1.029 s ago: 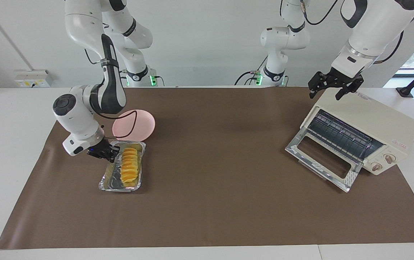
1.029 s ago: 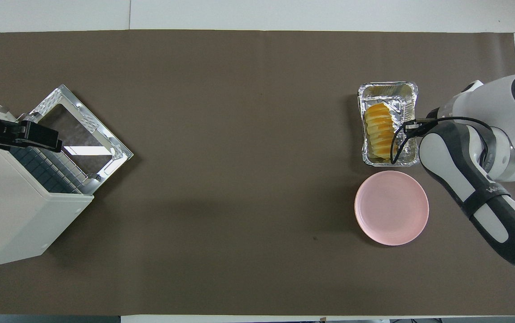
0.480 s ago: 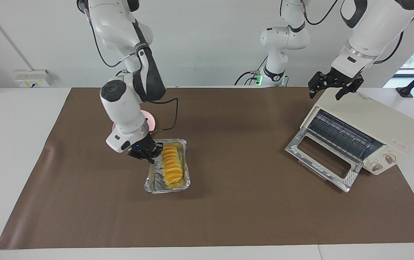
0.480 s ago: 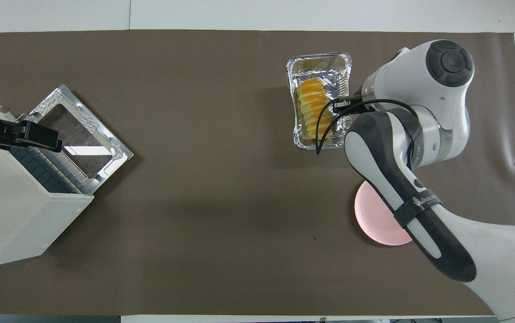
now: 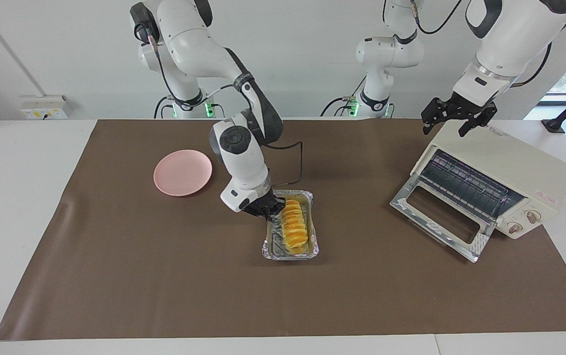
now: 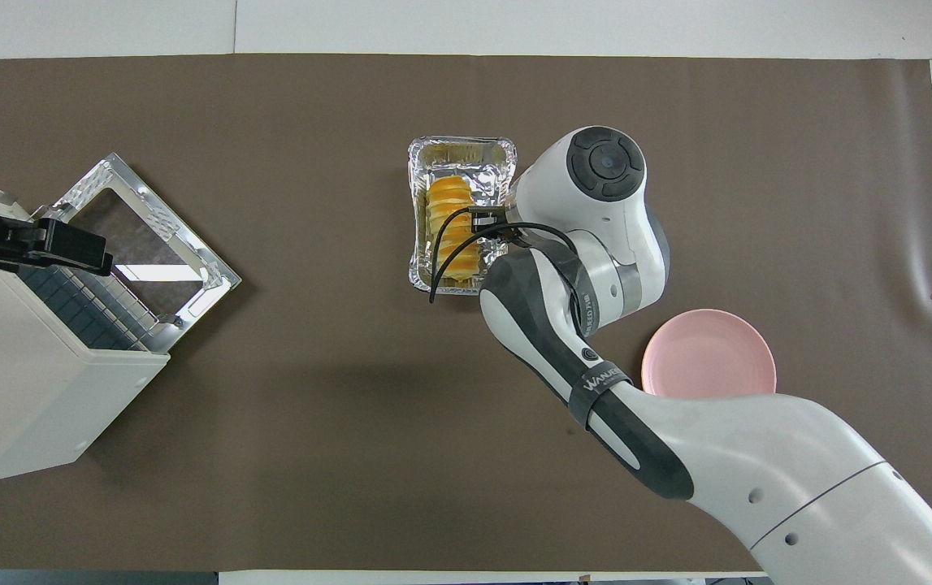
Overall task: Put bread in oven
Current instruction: 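Push the foil tray with the right gripper toward the toaster oven, then withdraw the right gripper while the left gripper reaches the tray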
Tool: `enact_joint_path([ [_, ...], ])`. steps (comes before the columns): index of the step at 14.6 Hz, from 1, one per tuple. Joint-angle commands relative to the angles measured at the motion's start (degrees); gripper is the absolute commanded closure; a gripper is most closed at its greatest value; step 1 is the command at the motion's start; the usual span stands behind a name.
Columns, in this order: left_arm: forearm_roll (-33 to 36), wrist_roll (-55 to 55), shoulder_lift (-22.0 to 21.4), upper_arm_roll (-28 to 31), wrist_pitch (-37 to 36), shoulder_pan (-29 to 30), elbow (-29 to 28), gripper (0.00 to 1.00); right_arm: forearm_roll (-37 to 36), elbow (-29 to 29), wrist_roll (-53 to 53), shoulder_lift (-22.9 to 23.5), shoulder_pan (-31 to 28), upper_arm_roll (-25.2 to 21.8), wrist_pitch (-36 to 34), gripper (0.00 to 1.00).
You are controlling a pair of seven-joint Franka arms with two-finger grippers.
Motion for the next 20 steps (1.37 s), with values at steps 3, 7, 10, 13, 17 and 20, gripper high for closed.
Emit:
enact_joint_path([
  [3, -0.8, 0.25, -1.51, 0.5, 1.04, -0.32, -1.62, 0.0, 0.96, 1.09, 3.89, 1.34, 1.49, -0.13, 1.04, 1.0],
  [7, -0.8, 0.25, -1.51, 0.5, 0.95, -0.32, -1.62, 0.0, 0.79, 0.92, 4.7, 1.88, 1.84, -0.13, 1.4, 0.77],
  [10, -0.8, 0.25, -1.51, 0.5, 1.04, -0.32, -1.62, 0.0, 0.61, 1.96, 4.79, 1.88, 1.76, -0.21, -0.69, 0.27],
  [13, -0.8, 0.25, -1.51, 0.5, 1.04, -0.32, -1.62, 0.0, 0.17, 11.51, 4.7, 1.7, -0.25, -0.74, -12.79, 0.05],
  [17, -0.8, 0.25, -1.51, 0.5, 0.95, -0.32, -1.62, 0.0, -0.35, 11.82, 3.73, -5.92, -5.96, -0.74, -18.36, 0.0],
  [20, -0.8, 0.25, -1.51, 0.5, 0.95, -0.32, -1.62, 0.0, -1.93, 9.62, -6.5, -12.78, -11.58, -0.83, -25.47, 0.0],
])
